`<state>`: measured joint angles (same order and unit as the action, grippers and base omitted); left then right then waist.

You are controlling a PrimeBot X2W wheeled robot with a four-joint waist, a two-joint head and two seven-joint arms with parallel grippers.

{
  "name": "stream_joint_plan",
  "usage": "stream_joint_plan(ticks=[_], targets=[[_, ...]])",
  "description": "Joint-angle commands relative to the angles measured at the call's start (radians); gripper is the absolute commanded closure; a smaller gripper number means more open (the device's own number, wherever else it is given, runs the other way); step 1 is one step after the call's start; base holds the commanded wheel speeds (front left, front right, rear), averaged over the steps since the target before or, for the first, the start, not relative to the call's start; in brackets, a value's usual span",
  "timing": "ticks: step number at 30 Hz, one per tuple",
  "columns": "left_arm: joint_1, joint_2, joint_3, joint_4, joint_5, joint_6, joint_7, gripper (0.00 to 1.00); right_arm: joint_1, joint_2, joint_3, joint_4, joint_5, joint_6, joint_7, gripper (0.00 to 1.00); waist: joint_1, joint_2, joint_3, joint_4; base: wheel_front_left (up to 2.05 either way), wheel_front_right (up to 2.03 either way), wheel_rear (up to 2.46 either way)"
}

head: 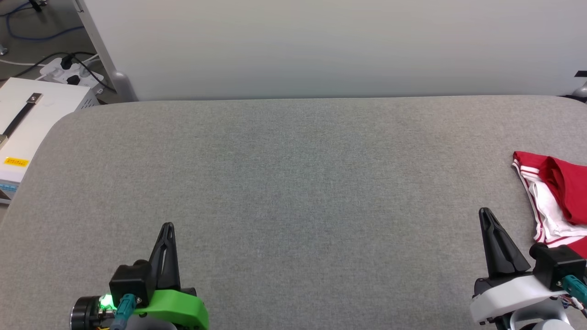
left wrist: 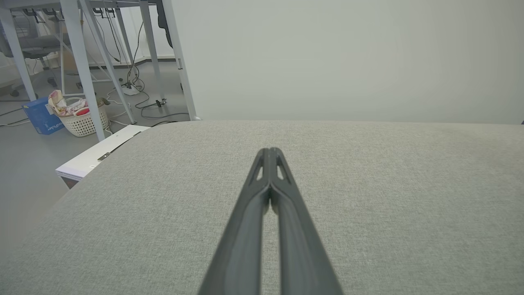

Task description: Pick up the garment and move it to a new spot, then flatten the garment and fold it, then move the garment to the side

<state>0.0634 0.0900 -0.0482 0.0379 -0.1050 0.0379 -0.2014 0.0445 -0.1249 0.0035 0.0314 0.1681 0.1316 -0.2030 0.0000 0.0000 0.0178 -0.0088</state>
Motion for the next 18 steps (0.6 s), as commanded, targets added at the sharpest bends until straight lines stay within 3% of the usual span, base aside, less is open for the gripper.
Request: stream_joint_plan(ticks=[1, 18], targets=[[-0.013, -0.005, 0.005, -0.005, 0.008, -0.008, 0.007, 1.0, -0.009, 0.006, -0.001, -0.007, -0.011, 0.0, 0.007, 1.0, 0.0, 0.0, 0.0, 0.0, 0.0, 0.0, 0.0], [-0.023, -0.012, 0.014, -0.011, 0.027, -0.014, 0.045, 1.0, -0.016, 0.019, -0.001, -0.012, -0.042, 0.0, 0.045, 1.0, 0.0, 0.0, -0.004, 0.002, 0.0, 0.0, 0.0]])
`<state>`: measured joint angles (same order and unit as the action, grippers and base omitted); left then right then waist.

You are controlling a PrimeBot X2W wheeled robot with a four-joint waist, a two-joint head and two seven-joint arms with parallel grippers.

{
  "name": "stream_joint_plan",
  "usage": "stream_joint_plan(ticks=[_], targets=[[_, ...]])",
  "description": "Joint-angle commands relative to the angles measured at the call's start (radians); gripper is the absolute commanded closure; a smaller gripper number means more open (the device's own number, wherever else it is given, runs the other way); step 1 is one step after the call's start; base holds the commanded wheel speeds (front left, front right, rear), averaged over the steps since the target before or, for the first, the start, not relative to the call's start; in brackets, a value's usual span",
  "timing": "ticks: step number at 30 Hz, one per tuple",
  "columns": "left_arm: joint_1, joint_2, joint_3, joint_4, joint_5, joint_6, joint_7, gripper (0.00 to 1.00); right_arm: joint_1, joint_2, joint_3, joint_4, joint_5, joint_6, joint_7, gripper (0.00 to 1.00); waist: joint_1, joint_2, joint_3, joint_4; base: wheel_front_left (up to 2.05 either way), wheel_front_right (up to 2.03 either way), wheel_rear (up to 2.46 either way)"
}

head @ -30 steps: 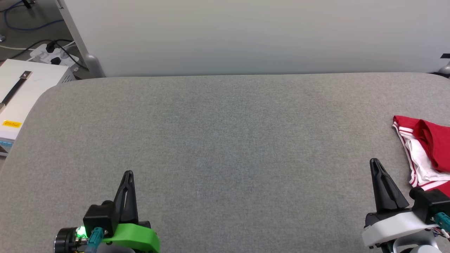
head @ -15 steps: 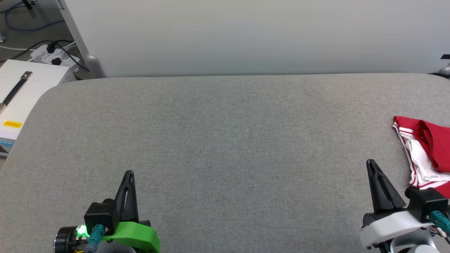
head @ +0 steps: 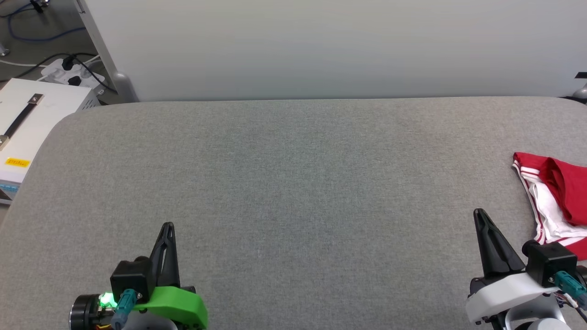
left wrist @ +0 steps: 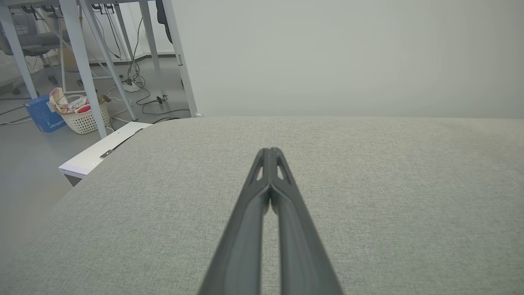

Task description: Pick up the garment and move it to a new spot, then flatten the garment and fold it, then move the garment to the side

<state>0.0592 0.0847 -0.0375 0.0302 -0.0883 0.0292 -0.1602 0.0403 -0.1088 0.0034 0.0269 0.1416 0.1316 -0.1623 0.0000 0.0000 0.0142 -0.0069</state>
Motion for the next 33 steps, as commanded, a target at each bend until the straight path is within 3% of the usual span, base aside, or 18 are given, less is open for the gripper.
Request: stream_joint_plan(ticks=[1, 33], targets=[[-0.02, -0.007, 0.003, -0.004, 0.012, -0.006, 0.006, 1.0, -0.012, 0.004, -0.001, -0.007, -0.017, 0.0, 0.007, 1.0, 0.0, 0.0, 0.0, 0.0, 0.0, 0.0, 0.0], [-0.038, -0.02, 0.019, -0.016, 0.048, -0.017, 0.078, 1.0, -0.026, 0.03, -0.002, -0.017, -0.076, -0.001, 0.08, 1.0, 0.0, 0.0, -0.007, 0.003, 0.0, 0.0, 0.0]])
